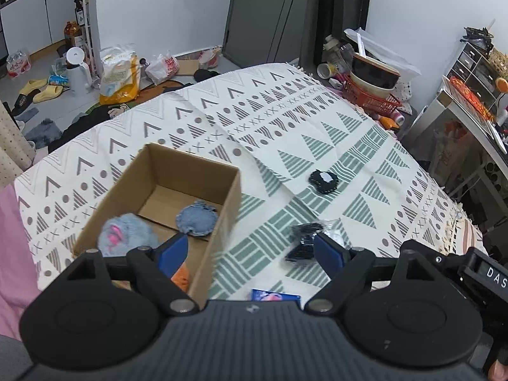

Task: Organize soft objects
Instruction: 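Withdraw both grippers from the box toward the bags on the bed, then grasp the clear bag of black items with left while right grasps white bag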

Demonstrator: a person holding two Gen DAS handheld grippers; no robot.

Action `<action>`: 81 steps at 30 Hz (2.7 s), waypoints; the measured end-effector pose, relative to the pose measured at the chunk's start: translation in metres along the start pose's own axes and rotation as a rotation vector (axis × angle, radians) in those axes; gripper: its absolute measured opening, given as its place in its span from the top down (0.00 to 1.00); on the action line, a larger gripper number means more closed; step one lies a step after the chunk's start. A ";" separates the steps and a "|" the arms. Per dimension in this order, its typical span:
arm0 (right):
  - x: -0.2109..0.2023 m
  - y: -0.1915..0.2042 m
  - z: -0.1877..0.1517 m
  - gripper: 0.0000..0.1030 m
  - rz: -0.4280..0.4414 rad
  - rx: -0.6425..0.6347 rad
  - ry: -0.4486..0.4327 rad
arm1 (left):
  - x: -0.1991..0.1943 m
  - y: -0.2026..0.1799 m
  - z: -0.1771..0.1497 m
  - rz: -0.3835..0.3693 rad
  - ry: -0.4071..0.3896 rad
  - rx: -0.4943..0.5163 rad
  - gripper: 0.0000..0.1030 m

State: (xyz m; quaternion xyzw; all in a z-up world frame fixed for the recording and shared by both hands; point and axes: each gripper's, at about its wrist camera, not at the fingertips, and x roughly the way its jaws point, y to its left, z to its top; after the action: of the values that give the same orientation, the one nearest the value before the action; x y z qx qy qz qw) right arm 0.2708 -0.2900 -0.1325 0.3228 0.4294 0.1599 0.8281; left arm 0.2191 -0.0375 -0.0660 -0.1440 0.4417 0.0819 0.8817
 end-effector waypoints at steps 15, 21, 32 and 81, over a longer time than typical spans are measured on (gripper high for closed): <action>0.019 -0.055 0.013 0.37 -0.017 0.139 0.008 | 0.046 -0.047 -0.007 -0.024 0.021 -0.016 0.18; 0.040 -0.072 0.015 0.46 -0.015 0.216 0.025 | 0.074 -0.060 -0.008 -0.034 0.038 -0.020 0.18; 0.065 -0.084 0.018 0.50 -0.017 0.265 0.051 | 0.134 -0.070 -0.014 -0.042 0.125 -0.052 0.21; 0.105 -0.045 0.010 0.72 -0.040 0.144 0.069 | 0.140 -0.024 0.009 -0.120 0.162 -0.134 0.64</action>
State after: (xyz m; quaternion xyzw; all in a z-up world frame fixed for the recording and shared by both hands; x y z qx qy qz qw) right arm 0.3392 -0.2707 -0.2224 0.3672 0.4745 0.1234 0.7904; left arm 0.3160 -0.0553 -0.1685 -0.2348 0.4959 0.0463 0.8348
